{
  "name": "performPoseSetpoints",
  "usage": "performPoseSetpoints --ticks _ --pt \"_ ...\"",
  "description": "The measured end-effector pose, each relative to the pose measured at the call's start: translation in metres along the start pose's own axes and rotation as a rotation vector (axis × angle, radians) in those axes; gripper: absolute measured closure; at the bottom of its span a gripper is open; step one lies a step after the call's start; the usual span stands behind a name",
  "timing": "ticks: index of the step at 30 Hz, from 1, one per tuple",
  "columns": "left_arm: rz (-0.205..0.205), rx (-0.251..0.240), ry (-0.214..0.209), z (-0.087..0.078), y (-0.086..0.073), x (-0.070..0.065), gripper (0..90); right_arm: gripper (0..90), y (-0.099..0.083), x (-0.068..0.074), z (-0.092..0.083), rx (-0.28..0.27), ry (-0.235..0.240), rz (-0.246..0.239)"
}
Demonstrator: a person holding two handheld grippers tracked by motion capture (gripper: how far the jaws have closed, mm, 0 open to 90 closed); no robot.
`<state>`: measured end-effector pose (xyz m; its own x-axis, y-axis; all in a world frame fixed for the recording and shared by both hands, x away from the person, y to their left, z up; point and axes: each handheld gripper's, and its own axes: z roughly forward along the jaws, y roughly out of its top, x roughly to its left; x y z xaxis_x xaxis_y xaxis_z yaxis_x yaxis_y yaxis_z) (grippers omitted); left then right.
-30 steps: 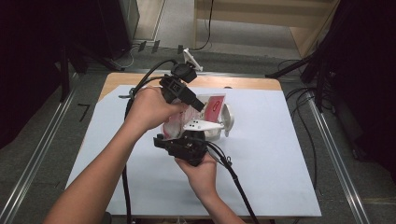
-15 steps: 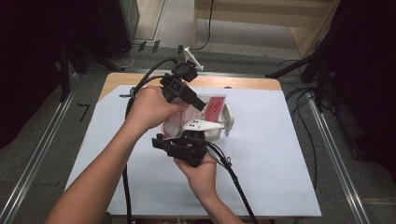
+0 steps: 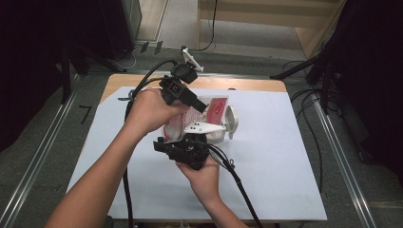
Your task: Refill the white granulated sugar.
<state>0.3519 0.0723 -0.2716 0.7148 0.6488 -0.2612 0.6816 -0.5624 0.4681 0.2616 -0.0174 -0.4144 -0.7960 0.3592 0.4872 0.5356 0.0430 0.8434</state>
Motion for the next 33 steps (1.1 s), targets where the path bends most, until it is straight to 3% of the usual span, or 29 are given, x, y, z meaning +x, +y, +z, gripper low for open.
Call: performPoseSetpoints --ticks 10,17,21,24,33 --pt "0.002 0.035 -0.024 0.0 -0.017 0.006 76.3 72.4 -0.016 -0.006 0.007 0.046 -0.021 -0.029" --pt "0.003 0.054 -0.028 0.001 -0.025 0.01 75.9 67.9 -0.026 -0.008 0.013 0.074 -0.044 -0.09" --pt "0.011 0.057 -0.029 0.004 -0.028 0.01 76.0 67.4 -0.031 -0.011 0.013 0.081 -0.054 -0.1" --pt "0.015 0.067 -0.022 0.008 -0.028 0.01 76.0 61.9 -0.035 -0.015 0.012 0.084 -0.052 -0.113" --pt "0.019 0.092 -0.026 0.019 -0.03 0.013 76.3 61.6 -0.047 -0.027 0.009 0.103 -0.082 -0.16"
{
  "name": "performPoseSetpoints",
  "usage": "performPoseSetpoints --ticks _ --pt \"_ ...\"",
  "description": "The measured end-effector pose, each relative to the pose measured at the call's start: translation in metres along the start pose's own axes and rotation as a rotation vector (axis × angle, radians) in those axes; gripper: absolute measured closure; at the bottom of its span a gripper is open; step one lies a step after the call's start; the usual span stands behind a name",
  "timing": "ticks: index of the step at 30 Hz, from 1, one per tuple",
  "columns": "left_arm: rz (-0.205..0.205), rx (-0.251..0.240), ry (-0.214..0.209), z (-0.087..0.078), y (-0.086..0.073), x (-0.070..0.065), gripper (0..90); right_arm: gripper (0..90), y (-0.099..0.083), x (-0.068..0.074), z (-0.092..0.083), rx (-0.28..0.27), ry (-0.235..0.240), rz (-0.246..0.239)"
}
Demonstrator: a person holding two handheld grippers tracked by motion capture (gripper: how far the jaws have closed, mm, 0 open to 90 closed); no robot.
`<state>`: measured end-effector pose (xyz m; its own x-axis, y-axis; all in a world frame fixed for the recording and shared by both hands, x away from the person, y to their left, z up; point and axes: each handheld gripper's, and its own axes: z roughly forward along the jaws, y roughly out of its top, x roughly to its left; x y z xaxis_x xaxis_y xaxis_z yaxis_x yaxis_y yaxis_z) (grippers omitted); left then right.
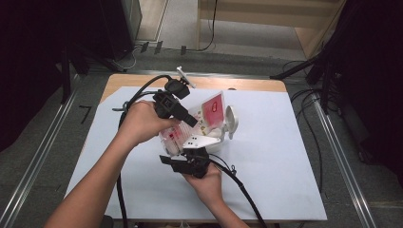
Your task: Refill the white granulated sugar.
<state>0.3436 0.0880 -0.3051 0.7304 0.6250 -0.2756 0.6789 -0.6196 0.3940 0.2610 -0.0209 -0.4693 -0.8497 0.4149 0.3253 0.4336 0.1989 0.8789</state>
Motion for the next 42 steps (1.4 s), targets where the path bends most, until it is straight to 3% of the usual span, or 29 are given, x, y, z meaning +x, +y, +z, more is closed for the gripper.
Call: performPoseSetpoints --ticks 7,17,28,34,42 --pt "0.011 0.0 -0.003 0.003 -0.003 0.002 75.8 60.7 -0.006 -0.004 0.002 0.01 -0.006 -0.022" --pt "0.011 0.003 -0.02 0.007 -0.003 0.004 76.0 60.6 -0.016 -0.009 0.004 0.047 -0.053 -0.08" --pt "0.029 -0.034 -0.022 0.01 -0.003 0.008 79.2 61.0 -0.021 -0.014 0.005 0.079 -0.037 -0.087" --pt "0.031 -0.042 -0.028 0.007 -0.012 0.011 87.2 60.9 -0.023 -0.014 0.003 0.103 -0.044 -0.119" --pt "0.01 -0.075 -0.039 -0.003 -0.026 0.016 90.0 60.3 -0.025 -0.014 0.005 0.104 -0.012 -0.099"
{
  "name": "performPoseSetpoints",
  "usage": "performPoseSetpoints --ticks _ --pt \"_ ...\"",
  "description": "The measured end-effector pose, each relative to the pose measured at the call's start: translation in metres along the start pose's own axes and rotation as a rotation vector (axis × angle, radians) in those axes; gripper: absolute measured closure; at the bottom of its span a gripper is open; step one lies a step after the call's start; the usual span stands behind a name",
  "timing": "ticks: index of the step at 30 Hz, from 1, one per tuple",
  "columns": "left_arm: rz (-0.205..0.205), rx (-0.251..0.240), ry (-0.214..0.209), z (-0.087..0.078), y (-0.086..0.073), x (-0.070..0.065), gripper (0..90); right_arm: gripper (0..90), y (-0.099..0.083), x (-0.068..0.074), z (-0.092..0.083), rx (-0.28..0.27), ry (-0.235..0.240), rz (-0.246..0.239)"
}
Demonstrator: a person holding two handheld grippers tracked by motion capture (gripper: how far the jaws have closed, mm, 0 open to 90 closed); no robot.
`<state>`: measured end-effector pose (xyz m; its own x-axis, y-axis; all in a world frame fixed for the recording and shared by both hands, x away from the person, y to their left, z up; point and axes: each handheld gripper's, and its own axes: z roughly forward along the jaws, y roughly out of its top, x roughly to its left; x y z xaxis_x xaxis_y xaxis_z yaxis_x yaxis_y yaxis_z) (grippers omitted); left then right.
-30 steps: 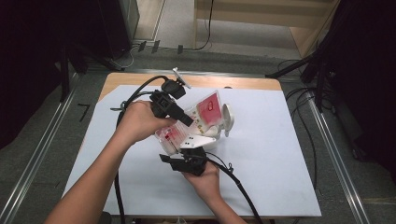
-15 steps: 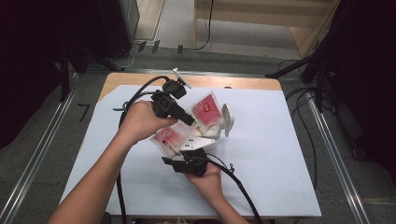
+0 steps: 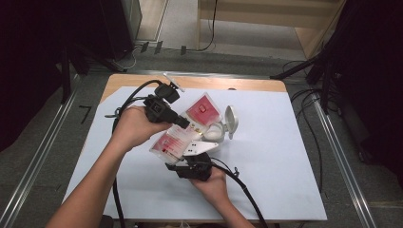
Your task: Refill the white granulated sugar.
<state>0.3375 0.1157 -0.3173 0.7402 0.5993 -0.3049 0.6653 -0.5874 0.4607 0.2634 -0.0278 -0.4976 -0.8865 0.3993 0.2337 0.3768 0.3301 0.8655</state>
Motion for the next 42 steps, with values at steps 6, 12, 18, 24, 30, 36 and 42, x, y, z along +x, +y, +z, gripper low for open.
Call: performPoseSetpoints --ticks 6,12,18,24,30,36,42 --pt "-0.011 -0.009 0.014 -0.01 -0.009 0.003 89.7 64.7 0.001 -0.006 -0.005 -0.039 -0.002 0.062" --pt "-0.025 -0.04 0.024 -0.012 -0.015 0.006 90.0 65.6 0.002 -0.006 -0.005 -0.043 -0.005 0.072" --pt "-0.034 -0.04 0.011 -0.013 -0.018 0.012 90.0 64.7 0.002 -0.004 -0.004 -0.03 0.002 0.052" --pt "-0.048 -0.063 0.015 -0.019 -0.024 0.02 90.0 64.7 0.005 -0.004 -0.011 -0.024 0.038 0.033" --pt "-0.056 -0.096 0.031 -0.025 -0.028 0.023 90.0 63.1 0.01 -0.005 -0.022 -0.029 0.067 0.008" --pt "-0.054 -0.107 0.031 -0.028 -0.03 0.027 90.0 62.1 0.014 -0.009 -0.032 -0.022 0.116 0.006" --pt "-0.045 -0.14 0.055 -0.032 -0.033 0.031 90.0 58.7 0.019 -0.014 -0.046 0.016 0.146 -0.025"
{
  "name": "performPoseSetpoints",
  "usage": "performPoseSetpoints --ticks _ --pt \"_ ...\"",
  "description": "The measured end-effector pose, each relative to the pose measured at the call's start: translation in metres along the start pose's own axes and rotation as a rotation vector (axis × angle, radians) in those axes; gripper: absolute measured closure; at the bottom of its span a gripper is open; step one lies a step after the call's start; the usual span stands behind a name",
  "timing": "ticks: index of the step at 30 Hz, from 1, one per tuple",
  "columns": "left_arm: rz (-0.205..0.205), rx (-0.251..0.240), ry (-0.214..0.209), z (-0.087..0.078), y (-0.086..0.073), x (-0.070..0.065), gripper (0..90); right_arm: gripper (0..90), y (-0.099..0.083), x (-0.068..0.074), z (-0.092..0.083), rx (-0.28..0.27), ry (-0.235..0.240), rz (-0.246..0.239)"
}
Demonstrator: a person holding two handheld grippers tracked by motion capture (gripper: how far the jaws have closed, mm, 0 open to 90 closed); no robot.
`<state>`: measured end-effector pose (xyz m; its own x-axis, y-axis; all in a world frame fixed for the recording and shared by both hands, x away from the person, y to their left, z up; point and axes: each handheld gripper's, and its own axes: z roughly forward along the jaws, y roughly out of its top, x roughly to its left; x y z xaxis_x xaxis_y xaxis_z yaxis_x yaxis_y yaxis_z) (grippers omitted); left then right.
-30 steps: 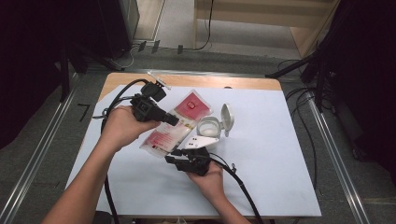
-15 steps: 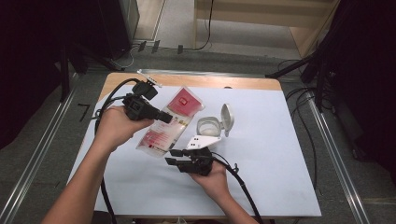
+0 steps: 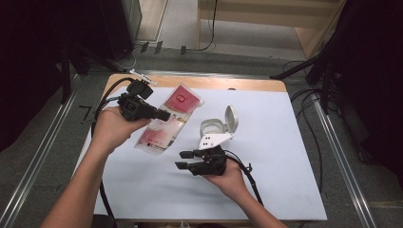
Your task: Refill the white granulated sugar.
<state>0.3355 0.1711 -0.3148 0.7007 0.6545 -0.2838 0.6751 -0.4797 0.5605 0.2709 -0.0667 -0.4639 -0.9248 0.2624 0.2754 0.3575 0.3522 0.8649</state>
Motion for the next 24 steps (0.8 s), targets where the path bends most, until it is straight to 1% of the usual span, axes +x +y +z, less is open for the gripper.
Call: performPoseSetpoints --ticks 1,2,3,5,6,8,9,10,11,13,17,20,22,24 --pt "-0.01 -0.003 0.001 0.0 0.0 0.001 90.0 57.9 0.001 0.0 -0.004 0.017 0.0 -0.01" --pt "-0.007 0.002 0.004 0.0 0.0 0.004 90.0 57.0 0.001 0.0 -0.007 0.022 0.004 -0.023" --pt "-0.013 -0.001 0.003 0.001 0.0 0.006 90.0 57.0 0.001 -0.001 -0.011 0.027 0.008 -0.035" --pt "-0.03 -0.005 0.004 0.002 -0.001 0.009 90.0 57.7 0.001 -0.002 -0.018 0.037 0.012 -0.042" --pt "-0.019 -0.007 0.012 0.002 -0.001 0.011 90.0 58.2 0.0 -0.003 -0.022 0.039 0.022 -0.033" --pt "-0.007 -0.016 0.021 0.004 -0.002 0.014 90.0 58.7 0.0 -0.004 -0.032 0.051 0.014 -0.028" --pt "-0.011 -0.023 0.022 0.005 -0.003 0.017 90.0 58.7 0.0 -0.005 -0.038 0.051 0.015 -0.023" --pt "-0.019 -0.017 0.019 0.005 -0.003 0.021 90.0 58.7 -0.001 -0.006 -0.043 0.047 0.018 -0.023" --pt "-0.028 -0.021 0.029 0.006 -0.003 0.023 90.0 58.6 -0.002 -0.006 -0.05 0.046 0.01 -0.023" --pt "-0.047 -0.013 0.03 0.008 -0.003 0.028 90.0 57.6 -0.005 -0.007 -0.058 0.041 0.023 -0.027" --pt "-0.051 -0.02 0.041 0.012 -0.002 0.035 90.0 54.7 -0.011 -0.009 -0.073 0.04 0.018 -0.058" --pt "-0.054 -0.031 0.038 0.014 0.001 0.04 90.0 55.2 -0.014 -0.011 -0.081 0.045 0.015 -0.061" --pt "-0.052 -0.042 0.044 0.017 0.004 0.044 90.0 54.8 -0.015 -0.013 -0.086 0.043 0.02 -0.047" --pt "-0.052 -0.039 0.059 0.02 0.009 0.047 90.0 54.5 -0.017 -0.017 -0.092 0.043 0.019 -0.035"
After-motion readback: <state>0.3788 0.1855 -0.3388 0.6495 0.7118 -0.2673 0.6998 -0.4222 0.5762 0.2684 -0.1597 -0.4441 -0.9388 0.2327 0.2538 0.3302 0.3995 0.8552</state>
